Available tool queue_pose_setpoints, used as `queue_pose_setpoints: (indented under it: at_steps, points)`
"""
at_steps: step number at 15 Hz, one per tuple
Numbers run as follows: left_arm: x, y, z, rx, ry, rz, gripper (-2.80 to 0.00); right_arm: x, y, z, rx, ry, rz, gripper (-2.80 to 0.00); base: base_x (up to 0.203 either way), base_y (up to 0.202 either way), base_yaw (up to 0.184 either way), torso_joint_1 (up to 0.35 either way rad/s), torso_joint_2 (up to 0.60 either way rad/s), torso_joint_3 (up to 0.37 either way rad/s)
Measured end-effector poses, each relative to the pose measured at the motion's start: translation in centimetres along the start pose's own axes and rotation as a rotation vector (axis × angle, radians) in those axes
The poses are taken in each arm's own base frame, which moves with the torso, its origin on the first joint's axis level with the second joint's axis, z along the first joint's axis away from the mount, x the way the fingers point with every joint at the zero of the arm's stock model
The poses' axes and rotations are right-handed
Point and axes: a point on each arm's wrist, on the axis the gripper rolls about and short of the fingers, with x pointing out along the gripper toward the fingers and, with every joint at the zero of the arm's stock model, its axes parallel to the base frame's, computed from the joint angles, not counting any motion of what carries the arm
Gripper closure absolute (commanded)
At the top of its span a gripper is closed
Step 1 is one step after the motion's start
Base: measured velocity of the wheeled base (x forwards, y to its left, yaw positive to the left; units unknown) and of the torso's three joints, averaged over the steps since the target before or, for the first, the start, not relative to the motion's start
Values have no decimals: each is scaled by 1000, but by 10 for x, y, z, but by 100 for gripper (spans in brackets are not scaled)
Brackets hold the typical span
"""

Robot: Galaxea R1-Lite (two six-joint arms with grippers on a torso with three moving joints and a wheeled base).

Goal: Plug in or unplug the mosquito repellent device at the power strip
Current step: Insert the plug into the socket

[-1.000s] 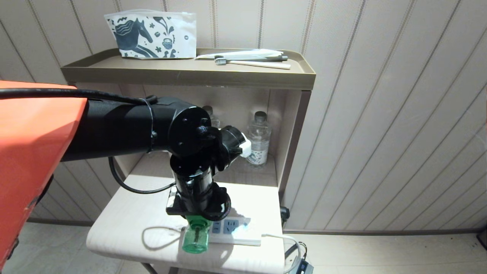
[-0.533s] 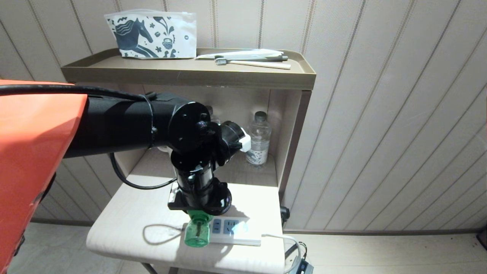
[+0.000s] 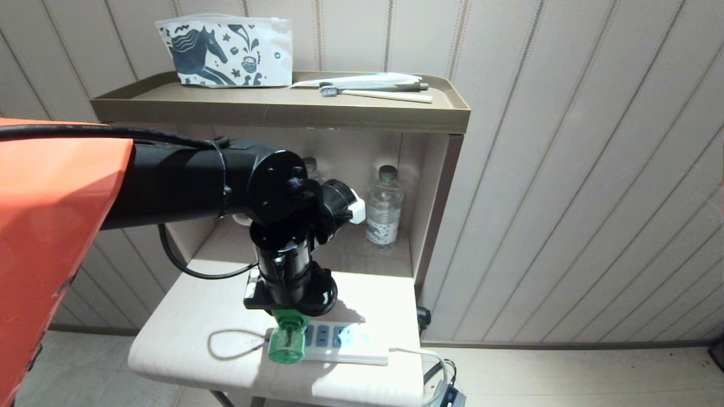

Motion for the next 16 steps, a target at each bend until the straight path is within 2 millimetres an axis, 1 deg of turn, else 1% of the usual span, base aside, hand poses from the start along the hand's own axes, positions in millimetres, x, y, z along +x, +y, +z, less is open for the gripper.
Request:
queue_pose_setpoints:
  at_steps: [13, 16]
  points:
    - [8, -6, 3, 1, 0, -1, 0, 0, 0, 0, 0, 0, 0, 0, 0, 0, 0, 0, 0, 0]
    - [12, -8, 4, 4, -11, 25, 0, 0, 0, 0, 0, 0, 0, 0, 0, 0, 0, 0, 0, 0]
